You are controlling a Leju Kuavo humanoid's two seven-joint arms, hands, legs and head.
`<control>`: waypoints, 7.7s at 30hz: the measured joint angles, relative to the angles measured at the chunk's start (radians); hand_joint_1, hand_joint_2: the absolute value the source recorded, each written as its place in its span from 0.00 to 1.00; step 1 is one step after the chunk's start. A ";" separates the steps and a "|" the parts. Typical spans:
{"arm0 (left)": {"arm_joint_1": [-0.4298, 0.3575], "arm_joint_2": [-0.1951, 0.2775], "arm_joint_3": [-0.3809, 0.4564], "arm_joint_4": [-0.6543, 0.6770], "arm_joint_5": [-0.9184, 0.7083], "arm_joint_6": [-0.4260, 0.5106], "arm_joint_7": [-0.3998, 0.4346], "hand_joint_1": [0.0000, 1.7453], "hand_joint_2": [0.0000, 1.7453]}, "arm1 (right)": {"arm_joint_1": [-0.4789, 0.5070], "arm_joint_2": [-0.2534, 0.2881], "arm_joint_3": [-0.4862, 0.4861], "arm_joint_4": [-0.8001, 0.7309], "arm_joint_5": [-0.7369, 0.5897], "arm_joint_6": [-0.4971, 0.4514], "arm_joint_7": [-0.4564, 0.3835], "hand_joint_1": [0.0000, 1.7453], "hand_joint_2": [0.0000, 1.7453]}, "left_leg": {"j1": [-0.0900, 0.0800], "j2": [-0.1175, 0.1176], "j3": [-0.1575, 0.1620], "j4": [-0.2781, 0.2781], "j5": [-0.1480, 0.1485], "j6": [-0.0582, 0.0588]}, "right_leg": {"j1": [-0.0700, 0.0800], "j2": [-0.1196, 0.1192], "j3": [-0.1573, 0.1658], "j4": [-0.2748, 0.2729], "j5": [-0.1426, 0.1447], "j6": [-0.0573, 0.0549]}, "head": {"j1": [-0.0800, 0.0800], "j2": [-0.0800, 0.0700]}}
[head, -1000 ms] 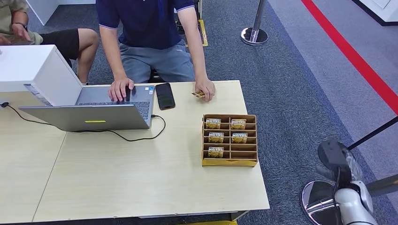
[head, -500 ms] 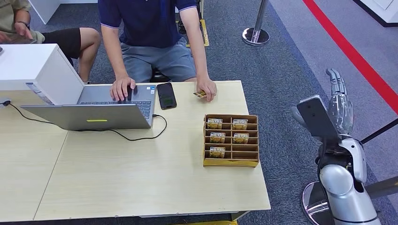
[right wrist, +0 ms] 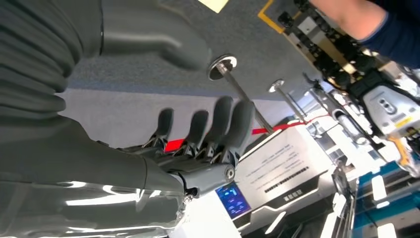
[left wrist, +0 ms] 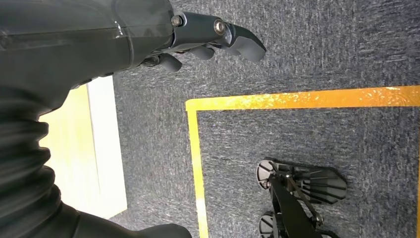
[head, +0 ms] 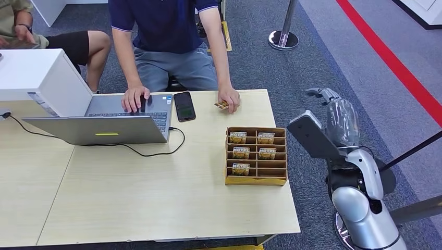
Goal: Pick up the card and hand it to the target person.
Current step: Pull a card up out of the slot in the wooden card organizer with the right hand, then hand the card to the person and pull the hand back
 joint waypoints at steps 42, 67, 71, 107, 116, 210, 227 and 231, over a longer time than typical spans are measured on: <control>0.000 -0.003 0.007 0.001 0.004 0.005 0.006 0.00 1.00 | -0.088 0.022 0.124 0.316 -0.037 0.200 0.049 0.46 1.00 | 0.000 -0.002 0.001 -0.001 0.000 0.000 | 0.000 -0.002 0.002 -0.002 0.000 0.000 | 0.000 0.000; 0.000 0.002 -0.003 0.001 -0.008 -0.002 0.008 0.00 1.00 | -0.080 0.024 0.114 0.498 -0.122 0.174 0.025 0.66 1.00 | 0.000 -0.003 0.000 -0.001 0.000 0.000 | 0.000 -0.003 0.002 -0.001 0.000 0.000 | 0.000 0.000; 0.000 0.002 -0.002 0.001 -0.008 -0.001 0.005 0.00 1.00 | -0.083 0.025 0.117 0.518 -0.128 0.164 0.021 0.65 1.00 | 0.001 -0.003 0.001 -0.001 0.000 0.000 | 0.001 -0.003 0.002 -0.002 0.000 0.000 | 0.000 0.000; 0.001 0.003 0.004 0.002 -0.003 0.001 0.007 0.00 1.00 | -0.095 0.023 0.127 0.528 -0.154 0.164 0.024 0.51 1.00 | 0.000 -0.003 0.000 0.000 0.000 0.000 | 0.000 -0.003 0.001 0.000 -0.001 0.001 | 0.000 0.000; 0.001 0.004 0.004 0.002 -0.003 0.001 0.007 0.00 1.00 | -0.096 0.025 0.138 0.538 -0.165 0.167 0.024 0.64 1.00 | 0.000 -0.003 0.000 0.000 0.000 0.000 | 0.000 -0.003 0.001 -0.001 -0.001 0.000 | 0.000 0.000; 0.002 0.006 0.015 -0.009 0.002 -0.103 -0.011 0.00 1.00 | -0.149 0.132 -0.016 0.246 -0.121 -0.240 -0.149 0.55 1.00 | 0.000 -0.002 0.000 0.000 0.000 0.000 | 0.000 -0.002 0.000 -0.001 -0.001 0.000 | 0.000 0.000; 0.001 0.013 0.012 -0.005 -0.005 -0.079 -0.016 0.00 0.00 | -0.097 0.135 -0.120 0.214 -0.272 -0.338 -0.238 0.00 1.00 | 0.001 -0.004 -0.001 0.000 0.000 0.000 | 0.001 -0.004 0.001 -0.001 -0.001 0.000 | 0.000 0.000; 0.000 0.013 0.004 -0.005 -0.013 -0.077 -0.009 0.00 0.00 | -0.022 0.156 -0.258 0.170 -0.455 -0.458 -0.384 0.00 1.00 | 0.001 -0.006 -0.001 0.000 0.000 0.000 | 0.001 -0.006 0.001 -0.001 -0.002 0.000 | 0.000 0.000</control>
